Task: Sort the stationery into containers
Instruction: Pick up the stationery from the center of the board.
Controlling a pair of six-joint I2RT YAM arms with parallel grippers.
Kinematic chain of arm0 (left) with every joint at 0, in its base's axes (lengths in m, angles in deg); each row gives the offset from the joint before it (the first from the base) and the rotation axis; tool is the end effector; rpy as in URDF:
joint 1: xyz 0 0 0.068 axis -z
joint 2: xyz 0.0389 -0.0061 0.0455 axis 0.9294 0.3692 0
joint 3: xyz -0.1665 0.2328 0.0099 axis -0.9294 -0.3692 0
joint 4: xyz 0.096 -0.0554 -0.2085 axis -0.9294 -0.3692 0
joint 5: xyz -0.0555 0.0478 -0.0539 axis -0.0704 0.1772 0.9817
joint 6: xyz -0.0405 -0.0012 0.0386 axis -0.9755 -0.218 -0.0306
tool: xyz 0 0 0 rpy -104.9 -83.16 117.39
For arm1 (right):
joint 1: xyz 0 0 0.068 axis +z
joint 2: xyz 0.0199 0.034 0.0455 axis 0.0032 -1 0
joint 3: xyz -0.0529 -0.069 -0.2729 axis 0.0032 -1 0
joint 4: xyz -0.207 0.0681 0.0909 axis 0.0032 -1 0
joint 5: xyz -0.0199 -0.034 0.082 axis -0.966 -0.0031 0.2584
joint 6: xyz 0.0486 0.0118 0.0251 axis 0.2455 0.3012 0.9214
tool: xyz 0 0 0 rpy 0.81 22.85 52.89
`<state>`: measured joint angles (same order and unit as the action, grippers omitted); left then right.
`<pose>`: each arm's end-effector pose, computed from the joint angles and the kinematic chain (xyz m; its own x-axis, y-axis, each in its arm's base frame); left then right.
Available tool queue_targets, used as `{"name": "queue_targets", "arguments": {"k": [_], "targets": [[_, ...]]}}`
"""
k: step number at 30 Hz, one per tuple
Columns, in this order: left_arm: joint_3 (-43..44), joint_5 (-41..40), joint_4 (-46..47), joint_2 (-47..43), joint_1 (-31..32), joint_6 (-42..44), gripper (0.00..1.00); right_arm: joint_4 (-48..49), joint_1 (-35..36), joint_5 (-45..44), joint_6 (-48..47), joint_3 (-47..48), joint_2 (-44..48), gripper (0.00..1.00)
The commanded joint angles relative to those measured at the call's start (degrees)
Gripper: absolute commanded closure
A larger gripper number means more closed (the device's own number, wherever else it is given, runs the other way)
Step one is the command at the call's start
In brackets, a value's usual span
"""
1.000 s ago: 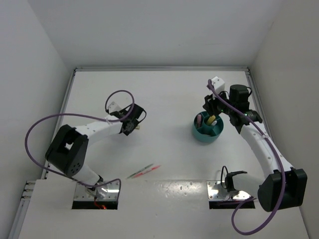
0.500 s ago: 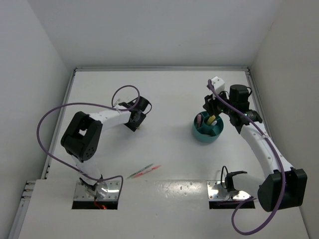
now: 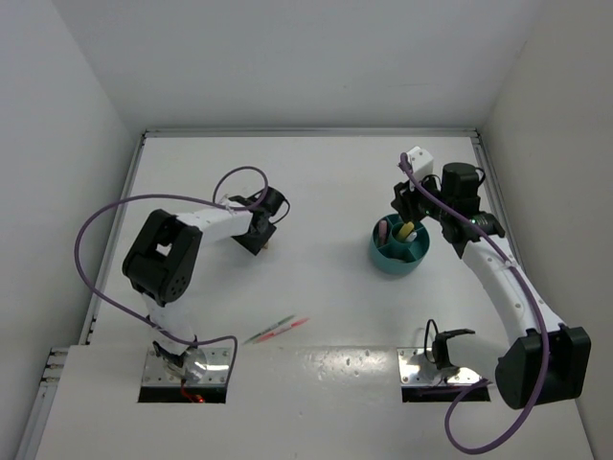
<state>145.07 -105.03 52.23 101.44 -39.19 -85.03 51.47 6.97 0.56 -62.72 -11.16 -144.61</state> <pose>0.2901 -0.1436 0.1884 -0.3506 -0.8482 -0.3970 -0.8315 0.4769 -0.2848 0.2245 0.0402 0.3146 -0.3901 -0.2562 -0.8844 -0.4822 0.8751 -0.0408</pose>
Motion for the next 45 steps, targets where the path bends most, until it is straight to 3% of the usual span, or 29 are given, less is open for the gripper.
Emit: {"name": "queue_targets", "arguments": {"k": [1, 16, 26, 34, 41, 43, 45], "targets": [[2.3, 0.1, -1.5, 0.8, -1.6, -1.2, 0.50, 2.6, 0.0, -0.1, -0.6, 0.9, 1.4, 0.55], [6.5, 1.2, -3.2, 5.4, -2.7, -0.1, 0.49, 2.6, 0.0, -0.1, -0.6, 0.9, 1.9, 0.55], [6.0, 2.3, -3.2, 6.6, -2.7, 2.6, 0.56, 2.6, 0.0, -0.1, -0.6, 0.9, 2.4, 0.55], [6.5, 2.3, -3.2, 6.6, -2.7, 4.4, 0.79, 2.6, -0.5, -0.6, -0.6, 0.9, 2.4, 0.55], [10.3, 1.0, -3.2, -0.4, 0.5, 14.5, 0.93, 2.6, -0.5, -0.1, -0.6, 0.9, 2.4, 0.55], [12.5, 0.5, -2.0, -3.0, 3.4, 18.4, 0.96, 2.6, -0.5, -0.1, -0.6, 0.9, 2.4, 0.61], [13.2, 1.6, 2.1, -4.4, 5.6, 25.5, 0.97, 2.6, -0.5, -0.1, -0.6, 0.9, 1.9, 0.74]]}}
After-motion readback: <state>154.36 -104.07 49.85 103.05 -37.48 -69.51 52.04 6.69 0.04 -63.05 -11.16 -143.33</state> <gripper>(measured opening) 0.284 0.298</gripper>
